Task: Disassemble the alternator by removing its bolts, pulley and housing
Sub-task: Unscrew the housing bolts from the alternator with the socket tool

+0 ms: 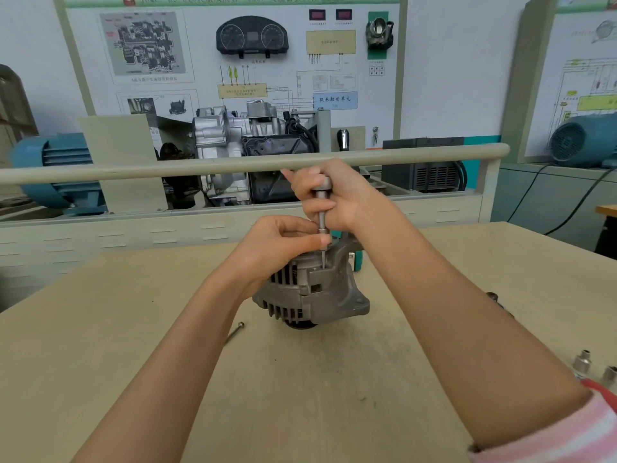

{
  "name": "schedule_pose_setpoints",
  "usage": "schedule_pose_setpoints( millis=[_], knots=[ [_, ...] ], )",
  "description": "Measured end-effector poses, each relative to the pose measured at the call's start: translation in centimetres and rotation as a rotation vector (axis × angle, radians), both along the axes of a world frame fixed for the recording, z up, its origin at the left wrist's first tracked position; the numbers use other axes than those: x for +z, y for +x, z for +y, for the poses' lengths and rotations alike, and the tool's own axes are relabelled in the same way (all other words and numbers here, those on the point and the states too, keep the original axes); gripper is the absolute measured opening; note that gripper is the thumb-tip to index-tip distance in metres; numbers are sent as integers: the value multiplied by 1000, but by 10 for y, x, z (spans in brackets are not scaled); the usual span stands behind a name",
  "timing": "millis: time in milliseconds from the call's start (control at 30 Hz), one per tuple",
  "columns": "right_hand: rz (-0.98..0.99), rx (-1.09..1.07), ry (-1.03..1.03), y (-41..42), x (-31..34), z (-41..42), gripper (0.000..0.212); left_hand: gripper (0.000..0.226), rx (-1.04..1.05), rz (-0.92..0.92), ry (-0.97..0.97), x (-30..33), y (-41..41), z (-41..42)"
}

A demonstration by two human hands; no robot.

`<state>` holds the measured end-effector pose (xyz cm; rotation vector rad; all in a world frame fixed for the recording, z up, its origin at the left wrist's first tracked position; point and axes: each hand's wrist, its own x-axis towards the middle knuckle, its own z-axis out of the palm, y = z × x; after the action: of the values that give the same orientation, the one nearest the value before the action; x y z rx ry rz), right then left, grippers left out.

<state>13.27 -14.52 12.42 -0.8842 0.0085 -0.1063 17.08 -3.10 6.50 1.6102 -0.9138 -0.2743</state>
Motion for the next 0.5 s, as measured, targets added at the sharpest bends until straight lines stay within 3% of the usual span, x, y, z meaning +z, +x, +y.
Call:
schedule_pose_setpoints(
  millis=[67,133,200,300,333,400,500],
  knots=[
    [-10,155,-31,-4,-1,-6,27,6,11,-4,-11,1,-1,0],
    [-36,143,-44,-8,-3,-2,25,9,24,-9,-21,1,-2,-1],
    [-68,-135,-20,-6,-5,9,22,9,34,-14,-25,0,-2,-1],
    [-179,-789,70,0,-13,23,19,14,74,-78,-21,-2,-2,-4],
    [-203,-864,88,2,-15,25,17,14,80,-92,-12,-3,-2,-5],
    [-161,-799,28,0,-13,25,20,10,63,-76,3,-2,-1,-4],
    [-57,-418,-87,-2,-5,17,26,5,20,-44,20,-1,-1,-1]
  ],
)
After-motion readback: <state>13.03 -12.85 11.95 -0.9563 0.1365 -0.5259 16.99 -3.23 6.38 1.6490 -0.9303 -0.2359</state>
